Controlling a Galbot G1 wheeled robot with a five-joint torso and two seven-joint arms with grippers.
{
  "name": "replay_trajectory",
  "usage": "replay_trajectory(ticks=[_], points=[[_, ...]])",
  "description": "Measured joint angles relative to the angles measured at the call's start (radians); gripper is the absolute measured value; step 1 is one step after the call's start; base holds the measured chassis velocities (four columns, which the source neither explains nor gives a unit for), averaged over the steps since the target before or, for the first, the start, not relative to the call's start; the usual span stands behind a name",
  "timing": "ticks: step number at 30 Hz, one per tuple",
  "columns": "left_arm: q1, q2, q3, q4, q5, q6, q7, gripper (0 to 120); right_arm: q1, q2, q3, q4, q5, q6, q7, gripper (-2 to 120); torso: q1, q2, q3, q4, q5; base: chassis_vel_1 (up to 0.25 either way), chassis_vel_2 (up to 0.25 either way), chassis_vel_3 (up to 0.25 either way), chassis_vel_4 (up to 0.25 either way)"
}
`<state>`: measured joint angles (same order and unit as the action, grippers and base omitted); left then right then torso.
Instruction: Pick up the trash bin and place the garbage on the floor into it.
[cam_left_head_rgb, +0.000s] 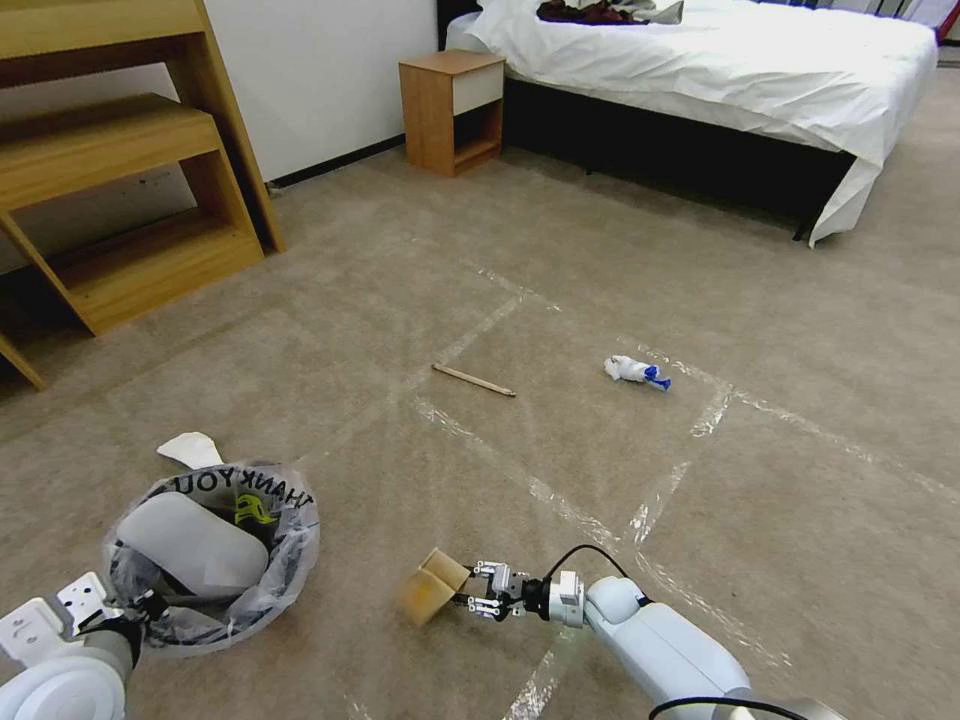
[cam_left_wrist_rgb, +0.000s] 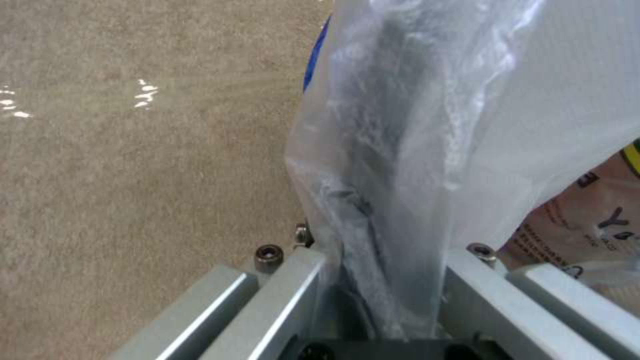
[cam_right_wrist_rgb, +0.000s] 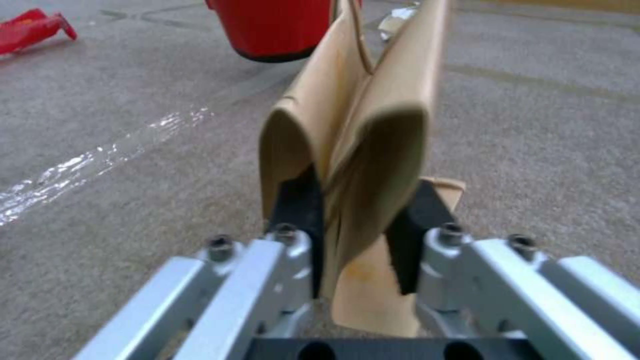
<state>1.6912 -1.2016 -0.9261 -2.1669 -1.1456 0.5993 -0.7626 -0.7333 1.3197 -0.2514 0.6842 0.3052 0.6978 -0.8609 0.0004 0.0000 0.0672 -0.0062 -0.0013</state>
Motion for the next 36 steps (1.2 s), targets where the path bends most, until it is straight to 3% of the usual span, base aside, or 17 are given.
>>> replay_trajectory(ticks=[3,5,25,33,36], points=[[0.001,-0.001,0.000,0.000,0.003,0.000,0.000,0,-0.002,-0.003,0.008,0.009,0.001,0.001,0.005,4,0.000,0.000,0.000,0.0000,0.0000,0.000,0.000,0.000,0.000],[0.002,-0.001,0.000,-0.001,0.003,0.000,0.000,0,-0.004,-0.005,0.010,0.013,0.002,0.002,0.011,0,0.000,0.000,0.000,0.0000,0.0000,0.000,0.000,0.000,0.000],[0.019,-0.013,-0.005,-0.028,0.019,-0.005,-0.001,0,-0.048,-0.036,0.069,0.105,0.031,-0.002,0.061,0,0.000,0.000,0.000,0.0000,0.0001,0.000,0.000,0.000,0.000],[0.016,0.008,-0.018,-0.051,-0.012,-0.004,-0.009,0,-0.038,-0.140,0.186,0.338,0.084,-0.039,0.089,0,0.000,0.000,0.000,0.0000,0.0004,0.000,0.000,0.000,0.000],[0.017,0.014,-0.025,-0.065,-0.038,-0.003,-0.020,0,-0.015,-0.233,0.213,0.472,0.134,-0.063,0.103,0,0.000,0.000,0.000,-0.0002,0.0001,0.000,0.000,0.000,0.000]])
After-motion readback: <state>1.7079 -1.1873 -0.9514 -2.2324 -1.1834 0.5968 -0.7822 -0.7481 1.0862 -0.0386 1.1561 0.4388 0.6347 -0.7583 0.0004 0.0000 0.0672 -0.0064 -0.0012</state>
